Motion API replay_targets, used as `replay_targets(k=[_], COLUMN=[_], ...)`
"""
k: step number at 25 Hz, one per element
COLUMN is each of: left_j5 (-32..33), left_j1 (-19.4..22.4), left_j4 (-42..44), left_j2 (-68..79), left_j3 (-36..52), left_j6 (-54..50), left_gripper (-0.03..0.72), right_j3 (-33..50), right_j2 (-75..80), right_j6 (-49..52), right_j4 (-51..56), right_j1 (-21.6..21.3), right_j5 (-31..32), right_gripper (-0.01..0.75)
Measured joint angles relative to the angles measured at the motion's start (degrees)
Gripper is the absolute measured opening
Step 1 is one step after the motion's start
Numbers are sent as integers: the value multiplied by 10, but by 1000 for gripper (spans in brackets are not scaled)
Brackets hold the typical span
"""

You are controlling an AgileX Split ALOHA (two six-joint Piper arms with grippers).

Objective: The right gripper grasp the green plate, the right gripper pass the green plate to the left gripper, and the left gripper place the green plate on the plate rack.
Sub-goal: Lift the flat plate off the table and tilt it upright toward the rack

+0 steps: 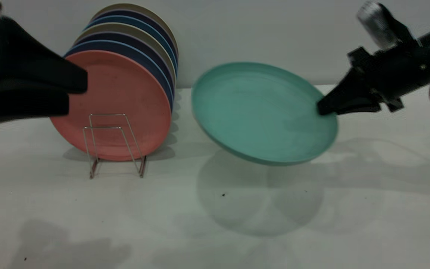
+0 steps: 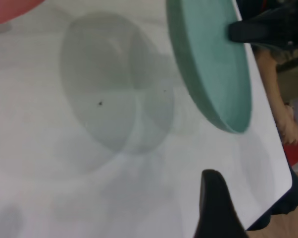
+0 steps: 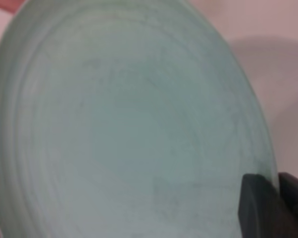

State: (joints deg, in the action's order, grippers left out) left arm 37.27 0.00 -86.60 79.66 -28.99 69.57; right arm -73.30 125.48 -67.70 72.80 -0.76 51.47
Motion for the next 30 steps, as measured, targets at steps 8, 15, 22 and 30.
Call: replay_targets(k=[8,15,22,30], left_j5=[7,12,18,20], left_j1=[0,0,0,0], left_j4=[-57,-66,-83,-100], left_j2=[95,154,177,177], left_j3=[-44,-80,-80,-81], left_j6=[78,88,100,111], left_gripper=[470,470,470,433], right_j3=[0,0,0,0], right_j2=[-1,-1,-1,-1], right_j6=[0,-10,-24,-40], right_j4=[5,32,76,126], right_j1=[33,72,110,142], right_j5=[-1,-1,8,29], right_gripper=[15,15,15,16])
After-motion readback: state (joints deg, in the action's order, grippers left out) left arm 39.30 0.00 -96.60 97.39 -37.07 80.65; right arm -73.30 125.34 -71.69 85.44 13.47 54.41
